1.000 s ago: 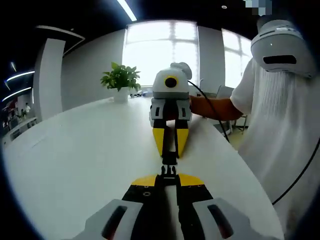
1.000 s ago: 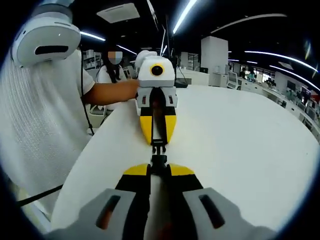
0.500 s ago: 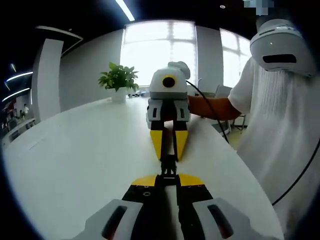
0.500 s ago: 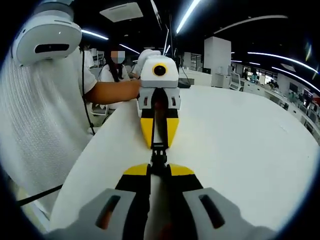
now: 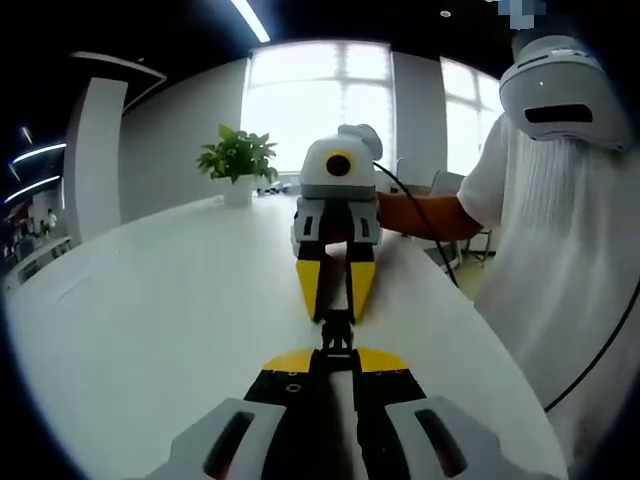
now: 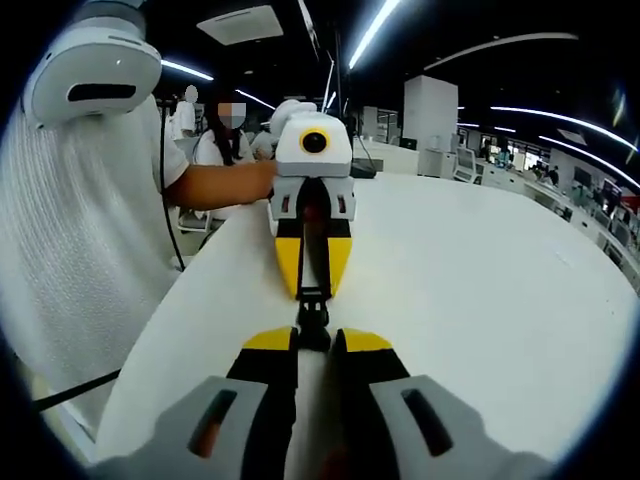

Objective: Snap the two parts of the plastic buckle together until the buckle closes and remains connected.

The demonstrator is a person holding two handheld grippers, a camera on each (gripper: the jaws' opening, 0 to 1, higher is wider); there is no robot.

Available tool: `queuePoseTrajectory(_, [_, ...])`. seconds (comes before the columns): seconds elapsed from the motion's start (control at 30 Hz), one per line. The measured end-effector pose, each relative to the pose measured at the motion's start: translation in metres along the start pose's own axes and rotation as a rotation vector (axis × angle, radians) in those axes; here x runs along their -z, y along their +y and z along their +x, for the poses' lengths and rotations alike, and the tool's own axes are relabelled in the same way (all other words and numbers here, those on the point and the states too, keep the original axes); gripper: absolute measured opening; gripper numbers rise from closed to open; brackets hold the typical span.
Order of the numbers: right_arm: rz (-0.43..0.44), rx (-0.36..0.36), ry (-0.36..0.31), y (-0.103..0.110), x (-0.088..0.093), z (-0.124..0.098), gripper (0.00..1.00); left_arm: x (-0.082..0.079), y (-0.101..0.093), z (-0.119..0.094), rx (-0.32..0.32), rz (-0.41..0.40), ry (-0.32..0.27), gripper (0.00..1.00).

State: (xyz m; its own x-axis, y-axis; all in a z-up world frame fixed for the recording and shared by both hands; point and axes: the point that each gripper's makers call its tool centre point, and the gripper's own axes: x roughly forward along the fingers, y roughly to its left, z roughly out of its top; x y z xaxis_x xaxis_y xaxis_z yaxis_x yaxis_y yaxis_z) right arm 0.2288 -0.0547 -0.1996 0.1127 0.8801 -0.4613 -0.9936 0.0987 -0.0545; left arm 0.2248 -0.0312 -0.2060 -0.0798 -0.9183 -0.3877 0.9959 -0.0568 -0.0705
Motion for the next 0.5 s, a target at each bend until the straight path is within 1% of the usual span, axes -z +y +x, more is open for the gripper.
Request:
queuePoseTrajectory(0.37, [0.015, 0.01, -0.004, 0.0008, 0.0038, -0.0053, 0.15, 0.0003, -0.0003, -0.0011, -0.003, 0.004, -0.001, 0.13])
queuePoseTrajectory(0.43, [0.015, 0.011, -0.005, 0.001, 0.004, -0.0056, 0.14, 0.0003, -0.0012, -0.0013, 0.001, 0.005, -0.002, 0.16])
queuePoseTrajectory(0.5, [0.015, 0.008, -0.005, 0.0016, 0.0042, -0.006, 0.14, 0.0002, -0.0011, -0.001, -0.002, 0.007, -0.002, 0.16])
